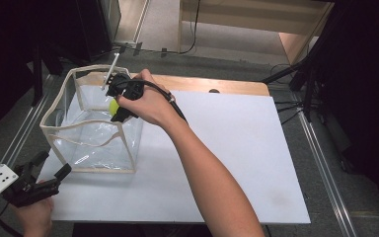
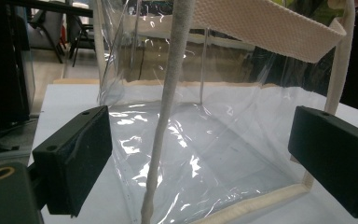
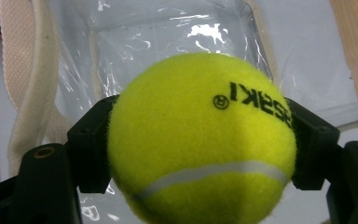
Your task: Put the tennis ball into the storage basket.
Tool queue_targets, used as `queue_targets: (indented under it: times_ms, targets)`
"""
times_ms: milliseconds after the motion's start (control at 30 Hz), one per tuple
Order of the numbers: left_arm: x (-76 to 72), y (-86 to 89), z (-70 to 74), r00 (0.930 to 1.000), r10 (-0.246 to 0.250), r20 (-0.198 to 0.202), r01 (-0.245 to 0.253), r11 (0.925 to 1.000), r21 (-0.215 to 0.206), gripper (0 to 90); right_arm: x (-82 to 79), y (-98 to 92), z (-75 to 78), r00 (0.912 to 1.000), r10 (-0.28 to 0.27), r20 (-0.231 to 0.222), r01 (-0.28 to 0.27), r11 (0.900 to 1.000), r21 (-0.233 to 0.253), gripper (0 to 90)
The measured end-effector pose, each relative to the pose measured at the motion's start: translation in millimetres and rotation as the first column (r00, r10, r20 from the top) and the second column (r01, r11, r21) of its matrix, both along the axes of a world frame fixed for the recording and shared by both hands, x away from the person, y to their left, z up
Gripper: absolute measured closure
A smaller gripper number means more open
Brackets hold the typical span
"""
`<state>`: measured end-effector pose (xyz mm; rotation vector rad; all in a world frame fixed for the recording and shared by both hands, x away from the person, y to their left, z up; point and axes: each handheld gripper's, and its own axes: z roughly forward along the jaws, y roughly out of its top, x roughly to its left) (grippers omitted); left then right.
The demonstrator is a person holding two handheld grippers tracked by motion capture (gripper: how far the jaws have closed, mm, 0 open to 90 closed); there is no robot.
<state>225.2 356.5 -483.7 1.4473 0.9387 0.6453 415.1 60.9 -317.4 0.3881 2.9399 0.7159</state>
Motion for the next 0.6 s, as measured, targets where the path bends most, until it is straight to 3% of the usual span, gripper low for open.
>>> queue_targets:
  times_ms: [67,300,367,500,600]
  targets:
    - [-0.1,0.1,0.0,1.0,-0.001,0.0,0.001,1.0,-0.001,6.5,-1.6,-0.8,1.6,0.9998,-0.011,0.017,0.012,1.0,-0.011,21.2]
    - [-0.1,-0.1,0.0,1.0,0.0,0.0,0.0,1.0,0.0,6.5,-3.3,-9.7,9.5,0.9995,-0.029,0.01,0.028,0.999,0.024,16.5]
    - [-0.2,0.0,0.1,1.0,-0.001,0.0,0.001,1.0,-0.001,6.5,-4.7,-12.6,11.3,0.9992,-0.031,0.027,0.03,0.999,0.019,13.7]
    - [-0.1,-0.1,0.1,1.0,-0.002,0.0,0.002,1.0,0.003,6.5,-7.6,-19.7,15.0,0.9973,-0.055,0.048,0.051,0.996,0.069,8.9]
    - [0.0,0.0,0.1,1.0,-0.003,0.0,0.003,1.0,0.007,6.5,-10.0,-25.2,17.6,0.9968,-0.069,0.04,0.065,0.993,0.097,8.1]
